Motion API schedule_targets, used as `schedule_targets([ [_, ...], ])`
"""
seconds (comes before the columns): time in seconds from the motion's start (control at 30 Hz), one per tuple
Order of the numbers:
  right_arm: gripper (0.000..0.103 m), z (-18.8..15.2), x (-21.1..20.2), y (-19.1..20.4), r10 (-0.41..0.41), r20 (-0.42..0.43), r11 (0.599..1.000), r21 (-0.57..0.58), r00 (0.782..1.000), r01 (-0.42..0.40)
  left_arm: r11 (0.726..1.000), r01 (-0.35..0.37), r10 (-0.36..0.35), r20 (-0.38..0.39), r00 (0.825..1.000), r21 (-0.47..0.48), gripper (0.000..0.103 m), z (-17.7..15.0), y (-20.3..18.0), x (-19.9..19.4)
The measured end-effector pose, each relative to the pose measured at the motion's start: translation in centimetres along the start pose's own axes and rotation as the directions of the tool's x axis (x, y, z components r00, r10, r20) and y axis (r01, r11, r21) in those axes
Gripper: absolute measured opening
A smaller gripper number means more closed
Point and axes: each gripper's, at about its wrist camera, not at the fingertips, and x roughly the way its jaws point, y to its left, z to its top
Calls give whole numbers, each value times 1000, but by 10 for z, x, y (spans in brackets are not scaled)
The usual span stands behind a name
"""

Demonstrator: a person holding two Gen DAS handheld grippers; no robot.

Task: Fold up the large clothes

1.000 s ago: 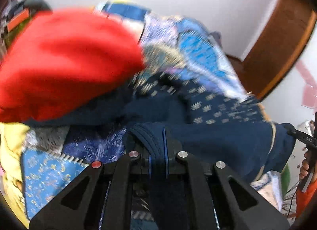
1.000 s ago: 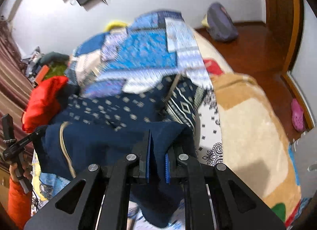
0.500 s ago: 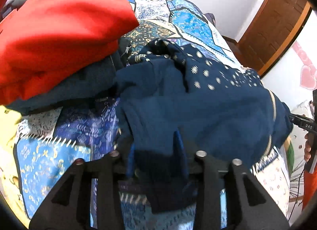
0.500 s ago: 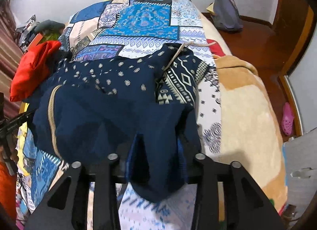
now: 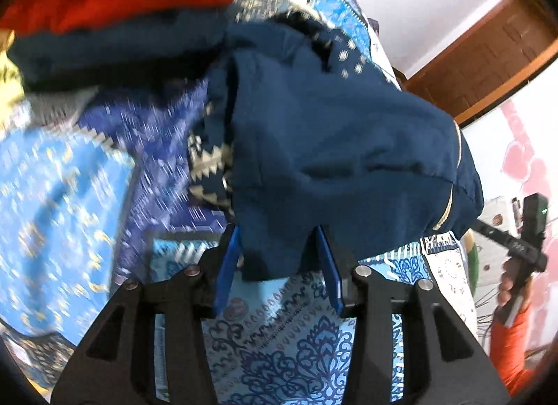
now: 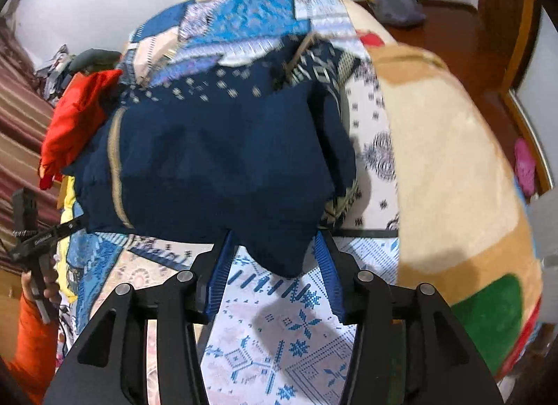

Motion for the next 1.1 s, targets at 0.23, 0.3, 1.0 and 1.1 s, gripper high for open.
schedule_targets([
  [0.23,42,3,20,5,109,8,993,34,994,-109,1000,19,-19,14,1000,15,43,3,-11,-1],
  [0.3,24,1,18,9,134,14,991,25,991,-134,999,24,-24,13,1000,23,32,6,-14,-2],
  [1.0,5,112,-54,43,50,339,993,-114,939,-12,960,-76,-22,342,939,270,9,122,-107,-70],
  [1.1,5,145,-44,37,-11,352,997,-69,936,38,959,-147,52,361,931,241,9,155,-104,-52],
])
